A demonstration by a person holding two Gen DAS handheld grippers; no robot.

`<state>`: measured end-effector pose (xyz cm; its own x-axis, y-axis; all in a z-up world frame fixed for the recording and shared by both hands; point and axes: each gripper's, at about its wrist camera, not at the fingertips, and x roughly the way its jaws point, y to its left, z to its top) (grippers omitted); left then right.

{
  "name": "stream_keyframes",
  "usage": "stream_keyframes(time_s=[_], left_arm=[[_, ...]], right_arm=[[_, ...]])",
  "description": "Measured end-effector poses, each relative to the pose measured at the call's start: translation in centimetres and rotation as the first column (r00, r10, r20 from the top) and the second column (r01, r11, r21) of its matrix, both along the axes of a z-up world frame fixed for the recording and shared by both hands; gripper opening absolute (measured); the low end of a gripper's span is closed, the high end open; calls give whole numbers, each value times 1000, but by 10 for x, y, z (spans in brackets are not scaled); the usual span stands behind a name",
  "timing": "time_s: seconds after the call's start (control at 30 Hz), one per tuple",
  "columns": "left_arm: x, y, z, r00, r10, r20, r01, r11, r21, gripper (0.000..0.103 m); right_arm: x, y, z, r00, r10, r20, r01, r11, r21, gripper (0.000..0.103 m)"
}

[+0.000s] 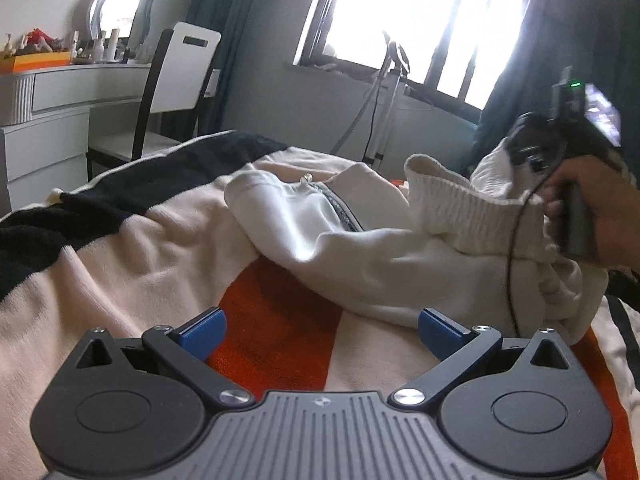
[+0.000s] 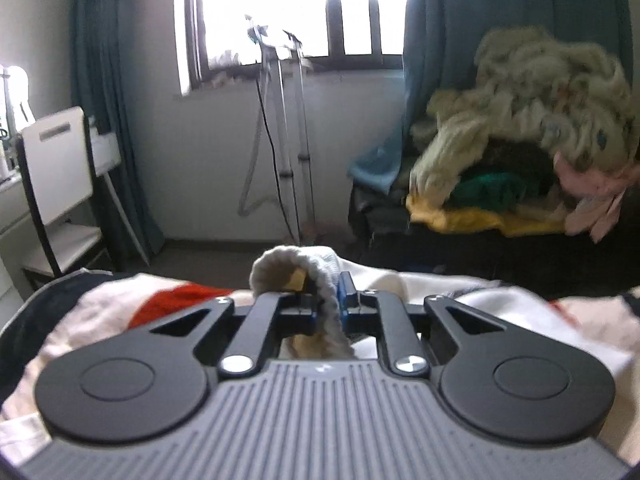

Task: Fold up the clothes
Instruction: 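Close the right gripper on the white sweatpants fabric, then lift the sweatpants with the right gripper while the left gripper grasps the ribbed cuff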

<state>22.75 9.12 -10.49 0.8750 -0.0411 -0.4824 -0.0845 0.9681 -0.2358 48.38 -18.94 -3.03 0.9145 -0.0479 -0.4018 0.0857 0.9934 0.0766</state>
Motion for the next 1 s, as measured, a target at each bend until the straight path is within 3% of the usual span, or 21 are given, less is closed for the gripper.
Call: stream_keyframes(time_s=[0.27,0.5,0.6,0.73,0.83,0.93,1.0], left_arm=[[-22,-15,19,997,-14,73,10,998,56,103],[-55,-43,32,987,-87,134,68,987,144,103],[-70,-55,38,986,-116,117,97,983,155,103],[-101,-75,45,978,-183,97,164,970,177,103],[-124,-92,47,969,-234,85,211,953,218,103],[-138,-109,45,954,-290,71,260,924,280,103],[-142,-121,42,943,-328,50,297,901,317,103]], right_arm=[[-162,-62,24,997,-14,76,4,991,134,13],[-313,-121,40,991,-35,130,1,968,253,11],[-374,-143,21,993,-58,104,23,952,305,11],[-435,-169,3,990,-118,82,61,862,503,11],[-463,-182,-14,986,-167,12,127,794,595,11],[-467,-186,-29,982,-173,-80,186,765,616,11],[-465,-189,-31,980,-177,-96,197,753,628,11]])
